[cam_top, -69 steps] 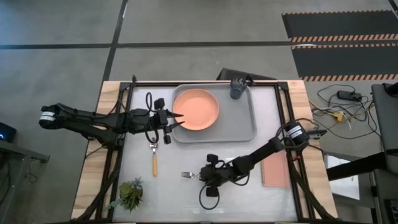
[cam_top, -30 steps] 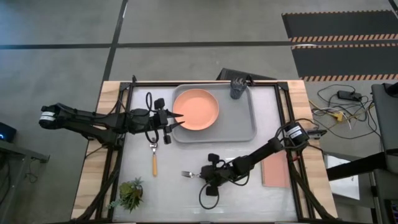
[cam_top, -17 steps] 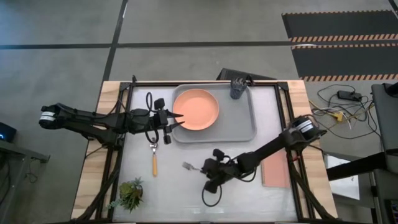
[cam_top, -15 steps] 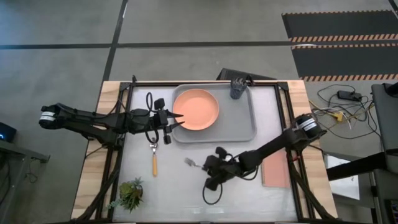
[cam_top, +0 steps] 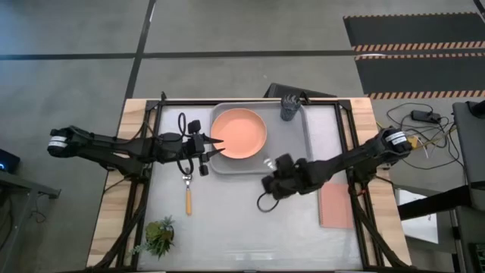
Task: Pick and place plate/cup/fork/spoon on tray
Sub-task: Put the pink fork on the gray serving tray to the right of the orange plate
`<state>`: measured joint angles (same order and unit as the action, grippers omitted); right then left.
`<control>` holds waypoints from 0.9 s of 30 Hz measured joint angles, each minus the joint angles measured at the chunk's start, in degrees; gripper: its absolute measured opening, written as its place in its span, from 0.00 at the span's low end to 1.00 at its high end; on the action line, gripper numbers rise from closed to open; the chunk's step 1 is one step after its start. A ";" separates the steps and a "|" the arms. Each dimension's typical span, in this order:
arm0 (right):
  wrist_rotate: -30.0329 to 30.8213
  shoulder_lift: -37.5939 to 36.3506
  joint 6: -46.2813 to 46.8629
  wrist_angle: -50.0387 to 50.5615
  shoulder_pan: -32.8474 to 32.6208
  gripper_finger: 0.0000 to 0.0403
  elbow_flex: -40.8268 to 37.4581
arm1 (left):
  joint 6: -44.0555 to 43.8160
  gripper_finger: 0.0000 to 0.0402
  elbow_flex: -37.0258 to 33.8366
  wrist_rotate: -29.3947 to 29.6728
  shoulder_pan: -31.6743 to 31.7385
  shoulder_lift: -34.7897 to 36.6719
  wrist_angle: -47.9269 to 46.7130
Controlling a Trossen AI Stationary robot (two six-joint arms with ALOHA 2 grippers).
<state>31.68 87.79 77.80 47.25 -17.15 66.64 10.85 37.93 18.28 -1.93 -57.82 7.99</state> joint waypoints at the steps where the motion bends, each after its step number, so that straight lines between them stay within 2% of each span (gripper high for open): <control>1: -0.03 -0.30 2.00 2.43 0.58 0.10 -0.22 | 0.02 0.26 0.00 -0.01 0.00 0.00 0.00; 7: -0.10 -0.48 8.43 9.84 4.20 0.10 -0.60 | 0.04 0.26 0.00 -0.02 0.00 0.35 0.06; 20: -0.16 -0.50 9.37 9.07 14.22 0.10 -4.95 | 0.04 0.26 -0.25 0.00 0.02 3.57 0.00; 27: -0.07 -0.50 7.04 3.10 17.95 0.10 -9.35 | 0.06 0.26 -0.83 -0.01 0.00 5.80 -0.12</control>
<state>31.62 87.29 84.84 50.35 0.80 57.29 10.92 37.10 18.27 -1.93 -52.02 7.87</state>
